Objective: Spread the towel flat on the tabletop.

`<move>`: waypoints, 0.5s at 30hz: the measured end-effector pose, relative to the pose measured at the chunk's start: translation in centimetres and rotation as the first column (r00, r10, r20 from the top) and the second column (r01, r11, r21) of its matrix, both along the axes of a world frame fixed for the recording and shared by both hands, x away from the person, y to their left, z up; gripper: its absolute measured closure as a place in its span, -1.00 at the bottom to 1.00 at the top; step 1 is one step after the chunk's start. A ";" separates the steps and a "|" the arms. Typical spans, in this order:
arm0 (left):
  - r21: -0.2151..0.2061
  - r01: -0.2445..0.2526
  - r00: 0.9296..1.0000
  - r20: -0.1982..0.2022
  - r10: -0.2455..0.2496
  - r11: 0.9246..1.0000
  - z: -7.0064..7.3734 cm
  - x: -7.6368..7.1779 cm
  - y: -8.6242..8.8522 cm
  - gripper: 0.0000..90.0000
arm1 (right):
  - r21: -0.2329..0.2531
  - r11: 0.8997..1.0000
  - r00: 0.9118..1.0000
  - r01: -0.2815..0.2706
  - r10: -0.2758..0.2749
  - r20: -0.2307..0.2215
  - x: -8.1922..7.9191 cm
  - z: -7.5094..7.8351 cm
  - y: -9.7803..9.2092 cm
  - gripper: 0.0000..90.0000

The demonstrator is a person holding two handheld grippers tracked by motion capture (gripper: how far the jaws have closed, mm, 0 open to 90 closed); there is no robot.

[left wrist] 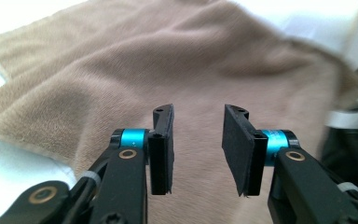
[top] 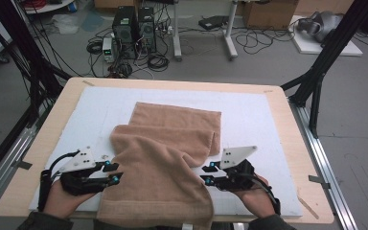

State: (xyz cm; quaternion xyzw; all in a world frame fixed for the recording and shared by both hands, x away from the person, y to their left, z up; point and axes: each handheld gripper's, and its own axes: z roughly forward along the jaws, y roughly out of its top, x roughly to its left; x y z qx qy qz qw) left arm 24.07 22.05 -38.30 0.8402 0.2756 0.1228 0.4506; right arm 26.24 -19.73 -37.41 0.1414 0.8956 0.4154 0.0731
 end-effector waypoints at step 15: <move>0.098 -0.027 0.995 -0.092 0.036 0.995 -5.8 3.6 -1.1 0.89 | -0.049 0.998 0.987 -0.045 0.036 -0.154 3.4 -6.2 2.7 0.81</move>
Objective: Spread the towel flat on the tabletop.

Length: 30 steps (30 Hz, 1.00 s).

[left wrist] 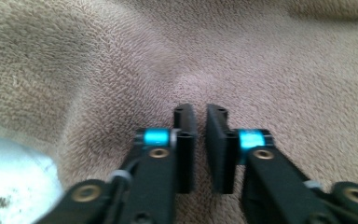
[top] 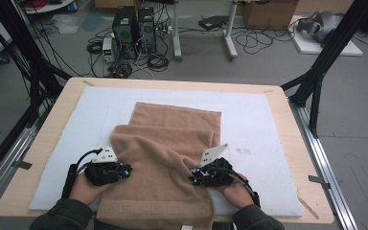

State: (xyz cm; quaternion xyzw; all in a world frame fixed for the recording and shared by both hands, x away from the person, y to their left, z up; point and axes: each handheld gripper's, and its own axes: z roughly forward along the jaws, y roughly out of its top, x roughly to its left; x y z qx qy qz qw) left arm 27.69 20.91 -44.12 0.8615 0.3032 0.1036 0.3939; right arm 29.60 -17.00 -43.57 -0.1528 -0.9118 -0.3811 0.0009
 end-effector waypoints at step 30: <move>0.021 -0.066 0.997 0.036 0.065 0.998 -0.1 -0.7 0.9 0.58 | 0.035 0.994 0.992 0.099 -0.102 0.069 1.2 2.1 0.5 0.35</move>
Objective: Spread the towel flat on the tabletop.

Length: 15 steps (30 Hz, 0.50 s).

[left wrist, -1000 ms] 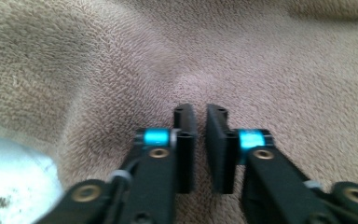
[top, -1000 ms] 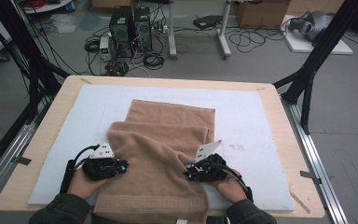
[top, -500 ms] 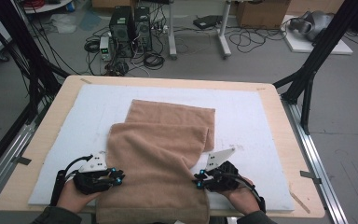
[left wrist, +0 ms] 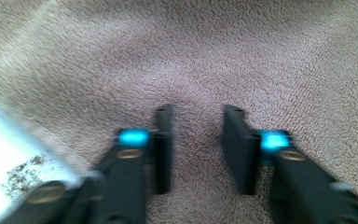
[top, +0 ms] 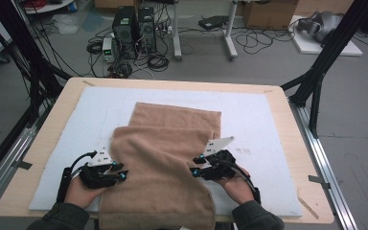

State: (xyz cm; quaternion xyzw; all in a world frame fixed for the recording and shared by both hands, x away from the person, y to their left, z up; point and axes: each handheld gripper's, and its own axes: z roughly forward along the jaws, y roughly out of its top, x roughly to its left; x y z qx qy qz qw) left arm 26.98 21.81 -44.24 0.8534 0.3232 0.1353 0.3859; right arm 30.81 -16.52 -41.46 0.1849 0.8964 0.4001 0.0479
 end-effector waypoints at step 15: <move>-0.080 0.118 0.993 0.004 -0.118 0.990 2.6 -4.3 -0.2 0.91 | 0.004 0.994 0.994 -0.107 0.107 -0.036 -0.7 3.4 -2.1 0.88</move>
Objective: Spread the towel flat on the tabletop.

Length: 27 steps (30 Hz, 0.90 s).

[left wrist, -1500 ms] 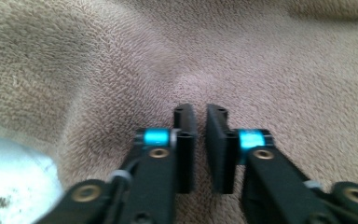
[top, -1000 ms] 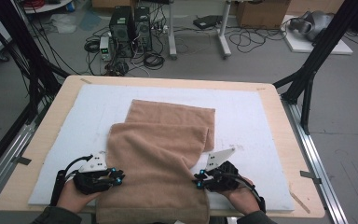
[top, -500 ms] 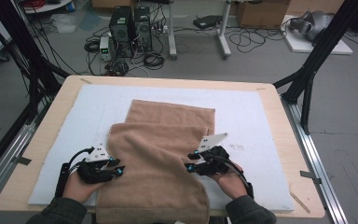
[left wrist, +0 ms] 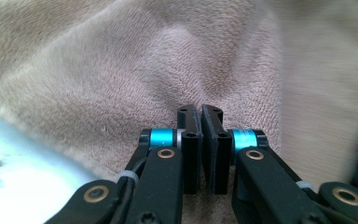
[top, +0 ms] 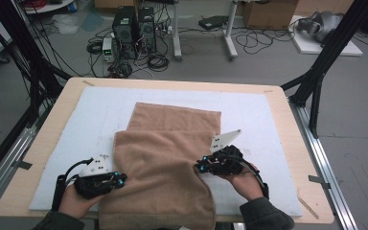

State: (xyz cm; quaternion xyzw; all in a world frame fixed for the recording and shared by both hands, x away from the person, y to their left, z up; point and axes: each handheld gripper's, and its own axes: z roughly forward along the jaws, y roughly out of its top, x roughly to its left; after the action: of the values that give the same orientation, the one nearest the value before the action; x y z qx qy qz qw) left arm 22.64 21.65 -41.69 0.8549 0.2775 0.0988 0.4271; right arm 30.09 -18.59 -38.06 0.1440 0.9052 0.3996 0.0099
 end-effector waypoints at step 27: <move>0.119 -0.089 0.996 0.032 0.086 0.989 -1.9 5.9 -2.1 0.86 | -0.130 0.990 0.998 0.064 -0.062 0.016 3.1 -1.7 2.7 0.85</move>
State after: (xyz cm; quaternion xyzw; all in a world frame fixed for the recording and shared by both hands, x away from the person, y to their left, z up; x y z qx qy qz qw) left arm 28.59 19.59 -43.58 0.8647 0.3027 0.1453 0.3737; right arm 33.17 -15.94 -39.76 0.1693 0.9243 0.3402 0.0374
